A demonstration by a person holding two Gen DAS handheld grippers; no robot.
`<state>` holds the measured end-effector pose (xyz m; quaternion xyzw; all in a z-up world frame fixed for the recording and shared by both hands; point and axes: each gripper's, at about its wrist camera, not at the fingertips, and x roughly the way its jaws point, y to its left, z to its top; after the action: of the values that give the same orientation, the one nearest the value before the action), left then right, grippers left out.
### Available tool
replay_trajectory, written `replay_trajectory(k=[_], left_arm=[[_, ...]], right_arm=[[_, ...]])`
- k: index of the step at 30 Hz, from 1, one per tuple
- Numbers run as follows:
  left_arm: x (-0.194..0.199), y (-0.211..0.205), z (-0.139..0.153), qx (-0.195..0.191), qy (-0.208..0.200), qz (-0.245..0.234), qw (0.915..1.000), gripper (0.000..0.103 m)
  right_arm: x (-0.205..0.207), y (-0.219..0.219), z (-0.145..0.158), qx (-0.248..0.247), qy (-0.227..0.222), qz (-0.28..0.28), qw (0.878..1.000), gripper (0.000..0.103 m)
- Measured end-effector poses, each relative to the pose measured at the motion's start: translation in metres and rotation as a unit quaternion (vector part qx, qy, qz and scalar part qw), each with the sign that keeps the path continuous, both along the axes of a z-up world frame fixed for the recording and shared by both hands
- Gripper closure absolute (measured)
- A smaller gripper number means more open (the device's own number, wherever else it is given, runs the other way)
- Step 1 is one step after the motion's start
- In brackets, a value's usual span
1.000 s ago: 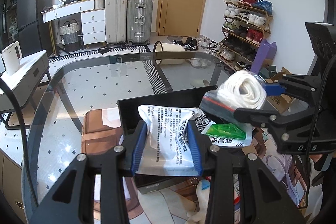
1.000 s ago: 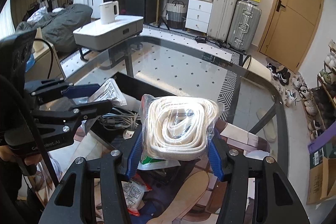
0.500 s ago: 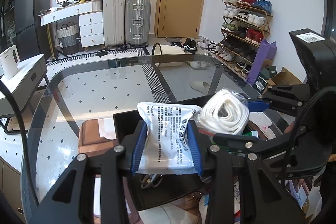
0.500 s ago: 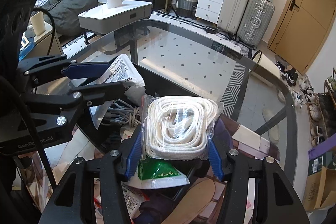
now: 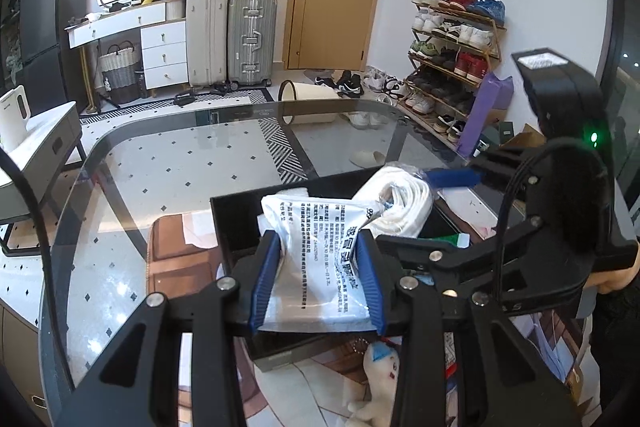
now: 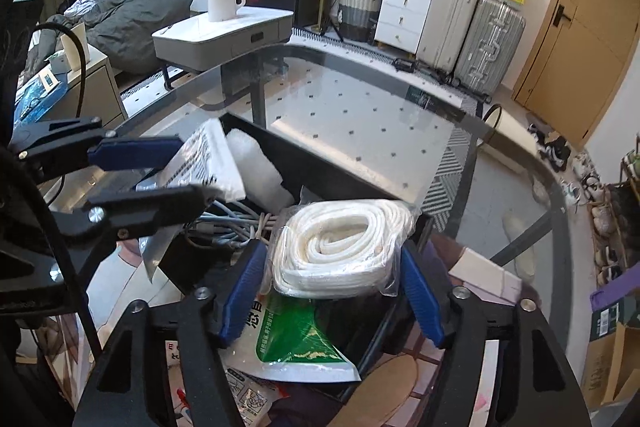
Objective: Organize soft objects
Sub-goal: 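Lower white bag into box, open left tool while right tool releases rope bag, then move both tools back toward the red-and-white snack packet and the white plush toy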
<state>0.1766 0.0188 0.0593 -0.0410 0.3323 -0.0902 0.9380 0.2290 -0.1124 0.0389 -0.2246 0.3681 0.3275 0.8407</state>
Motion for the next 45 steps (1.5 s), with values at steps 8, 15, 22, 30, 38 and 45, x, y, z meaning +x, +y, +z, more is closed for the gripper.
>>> replay_trajectory(k=[8, 15, 22, 30, 38, 45], left_arm=[[0.009, -0.015, -0.005, 0.016, 0.015, -0.015, 0.9996, 0.065], [0.024, -0.015, -0.009, 0.025, 0.016, -0.006, 0.9996, 0.065], [0.025, -0.016, -0.025, 0.032, 0.026, -0.001, 0.9991, 0.064], [0.012, -0.015, -0.023, 0.021, 0.031, -0.001, 0.9993, 0.047], [-0.022, -0.004, -0.007, 0.003, 0.005, 0.015, 0.9999, 0.008], [-0.054, 0.006, -0.001, 0.008, -0.014, 0.054, 0.9984, 0.000]], right_arm=[[-0.004, -0.018, 0.006, 0.000, -0.020, -0.025, 0.999, 0.017], [-0.014, -0.032, 0.007, 0.006, -0.025, -0.036, 0.999, 0.017], [-0.021, -0.042, 0.010, 0.019, -0.028, -0.044, 0.998, 0.017], [-0.033, -0.054, 0.006, 0.054, -0.014, -0.063, 0.996, 0.015], [-0.055, -0.069, 0.010, 0.084, -0.009, -0.083, 0.993, 0.005], [-0.075, -0.079, 0.004, 0.107, 0.009, -0.097, 0.989, 0.001]])
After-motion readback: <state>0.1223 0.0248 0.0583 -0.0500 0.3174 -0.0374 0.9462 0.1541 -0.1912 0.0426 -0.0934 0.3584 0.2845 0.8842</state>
